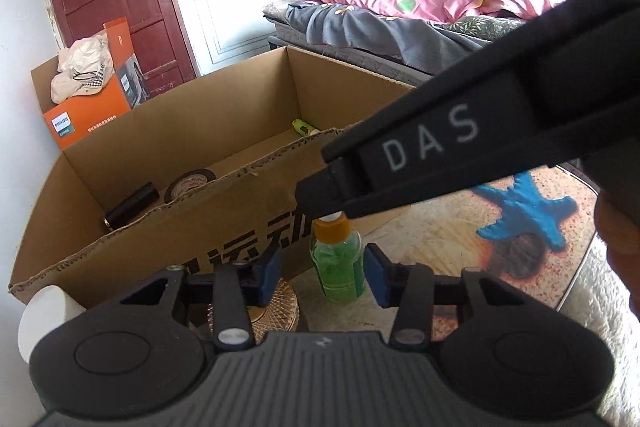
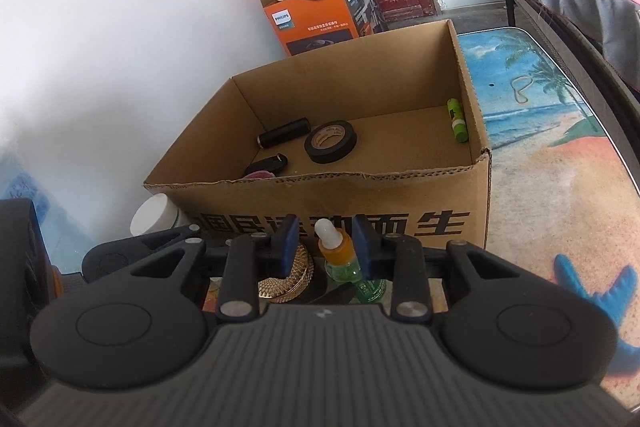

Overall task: Organize rigid objects
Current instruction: 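Move the right gripper back down to the green dropper bottle, then grasp the green dropper bottle with the right gripper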

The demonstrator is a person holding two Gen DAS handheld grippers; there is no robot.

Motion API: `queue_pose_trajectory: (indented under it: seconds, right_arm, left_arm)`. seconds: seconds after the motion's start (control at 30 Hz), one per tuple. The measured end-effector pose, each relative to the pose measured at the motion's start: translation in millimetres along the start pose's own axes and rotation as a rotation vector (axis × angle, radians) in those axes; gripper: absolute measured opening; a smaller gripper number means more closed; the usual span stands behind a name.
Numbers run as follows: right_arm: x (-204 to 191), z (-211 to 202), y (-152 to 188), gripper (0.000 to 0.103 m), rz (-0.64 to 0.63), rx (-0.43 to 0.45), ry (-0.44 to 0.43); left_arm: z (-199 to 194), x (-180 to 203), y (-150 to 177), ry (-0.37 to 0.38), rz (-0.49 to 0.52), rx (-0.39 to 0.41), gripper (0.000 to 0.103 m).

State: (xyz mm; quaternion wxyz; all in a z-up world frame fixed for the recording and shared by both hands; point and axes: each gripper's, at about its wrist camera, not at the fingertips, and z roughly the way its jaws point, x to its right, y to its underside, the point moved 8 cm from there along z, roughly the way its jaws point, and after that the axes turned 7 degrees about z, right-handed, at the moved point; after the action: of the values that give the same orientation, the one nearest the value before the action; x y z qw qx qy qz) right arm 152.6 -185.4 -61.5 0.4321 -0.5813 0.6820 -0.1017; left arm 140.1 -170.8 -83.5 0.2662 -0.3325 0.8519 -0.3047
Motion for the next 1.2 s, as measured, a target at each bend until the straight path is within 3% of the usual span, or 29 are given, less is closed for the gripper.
queue_pose_trajectory:
  seconds: [0.13,0.5,0.9,1.2]
  right_arm:
    - [4,7,0,0.022,0.009,-0.015,-0.023]
    - [11,5,-1,0.018,0.019,-0.034,-0.065]
    - [31,-22,9,0.019,0.064,-0.025,-0.019]
    - [31,-24,12,0.021,0.034,-0.026,-0.008]
  left_arm:
    - [8,1,0,0.058,-0.041,-0.012,0.038]
    - [19,-2,1,0.077,-0.095,-0.018,0.038]
    - [11,24,-2,0.198,-0.121,0.013,0.043]
    - [23,43,5,0.123,-0.031,-0.005,0.047]
